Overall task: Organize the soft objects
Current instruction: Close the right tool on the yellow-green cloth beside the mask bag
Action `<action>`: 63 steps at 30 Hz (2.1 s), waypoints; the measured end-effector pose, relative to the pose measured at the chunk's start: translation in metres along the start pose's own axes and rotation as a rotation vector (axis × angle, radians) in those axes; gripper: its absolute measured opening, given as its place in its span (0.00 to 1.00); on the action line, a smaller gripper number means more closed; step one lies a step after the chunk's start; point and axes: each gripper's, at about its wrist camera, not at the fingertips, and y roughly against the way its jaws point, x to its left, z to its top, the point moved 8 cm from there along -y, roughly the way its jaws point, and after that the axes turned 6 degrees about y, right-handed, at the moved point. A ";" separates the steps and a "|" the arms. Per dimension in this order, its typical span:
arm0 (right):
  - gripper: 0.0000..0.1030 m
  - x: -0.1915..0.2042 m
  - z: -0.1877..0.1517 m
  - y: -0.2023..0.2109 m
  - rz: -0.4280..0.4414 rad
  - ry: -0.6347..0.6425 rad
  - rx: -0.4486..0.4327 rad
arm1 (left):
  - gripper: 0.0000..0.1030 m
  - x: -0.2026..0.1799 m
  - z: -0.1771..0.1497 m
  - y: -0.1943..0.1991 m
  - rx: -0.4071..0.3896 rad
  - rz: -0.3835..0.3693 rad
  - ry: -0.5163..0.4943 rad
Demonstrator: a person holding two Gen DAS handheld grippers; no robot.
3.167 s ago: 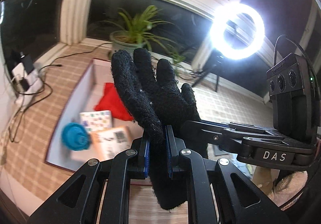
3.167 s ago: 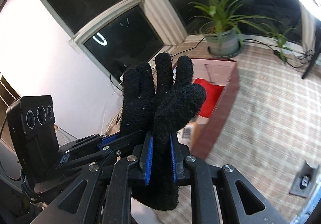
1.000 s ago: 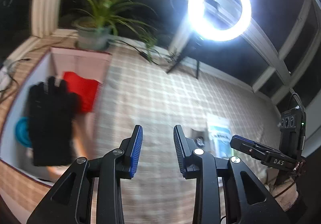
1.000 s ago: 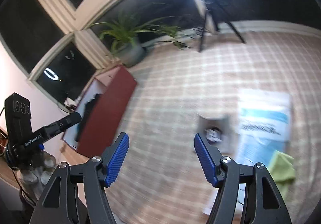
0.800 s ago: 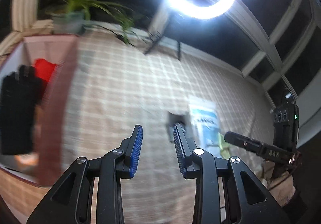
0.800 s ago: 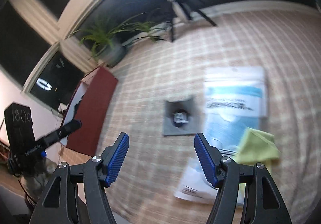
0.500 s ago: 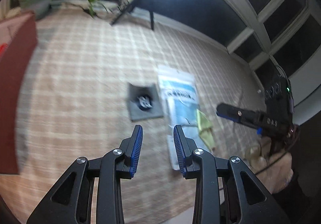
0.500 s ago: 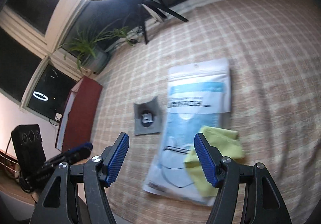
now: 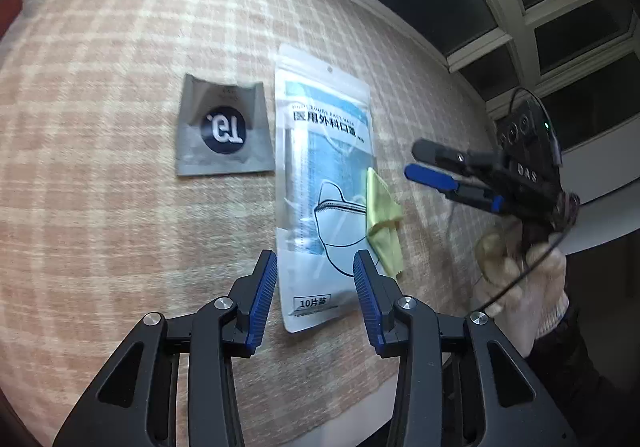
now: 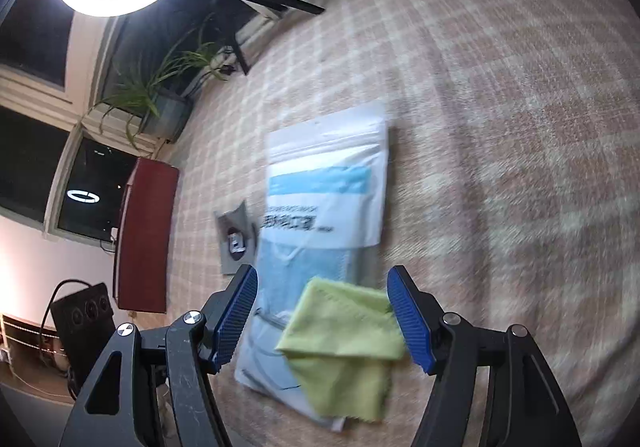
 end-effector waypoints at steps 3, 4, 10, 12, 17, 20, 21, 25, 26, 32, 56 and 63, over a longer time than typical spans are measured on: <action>0.62 -0.010 0.005 -0.008 0.013 0.002 0.025 | 0.37 -0.001 -0.001 -0.007 0.013 0.010 0.008; 0.62 -0.012 0.006 -0.011 0.016 0.004 0.033 | 0.37 -0.001 -0.001 -0.010 0.020 0.013 0.014; 0.62 -0.015 0.008 -0.020 0.055 0.035 0.054 | 0.37 -0.003 -0.001 -0.024 0.031 0.036 0.027; 0.62 -0.015 0.010 -0.020 0.079 0.031 0.055 | 0.37 -0.003 -0.001 -0.028 0.033 0.038 0.038; 0.59 -0.017 0.011 -0.019 0.115 0.034 0.065 | 0.37 0.000 0.004 -0.038 0.034 0.040 0.069; 0.56 -0.014 0.011 -0.020 0.133 0.044 0.075 | 0.37 0.002 0.004 -0.042 0.037 0.037 0.083; 0.56 -0.013 0.011 -0.021 0.136 0.049 0.081 | 0.37 0.002 0.004 -0.042 0.038 0.035 0.087; 0.55 -0.009 0.010 -0.027 0.155 0.060 0.099 | 0.37 0.002 0.011 -0.048 0.037 0.020 0.104; 0.55 -0.008 0.010 -0.028 0.157 0.061 0.103 | 0.37 0.002 0.012 -0.049 0.037 0.016 0.107; 0.54 -0.004 0.011 -0.033 0.170 0.067 0.113 | 0.37 0.002 0.024 -0.057 0.043 -0.003 0.122; 0.43 -0.007 0.003 -0.034 0.170 0.074 0.181 | 0.38 -0.005 0.034 -0.064 0.047 -0.027 0.112; 0.43 -0.007 -0.005 -0.030 0.148 0.090 0.183 | 0.41 -0.018 0.043 -0.073 0.049 -0.016 0.068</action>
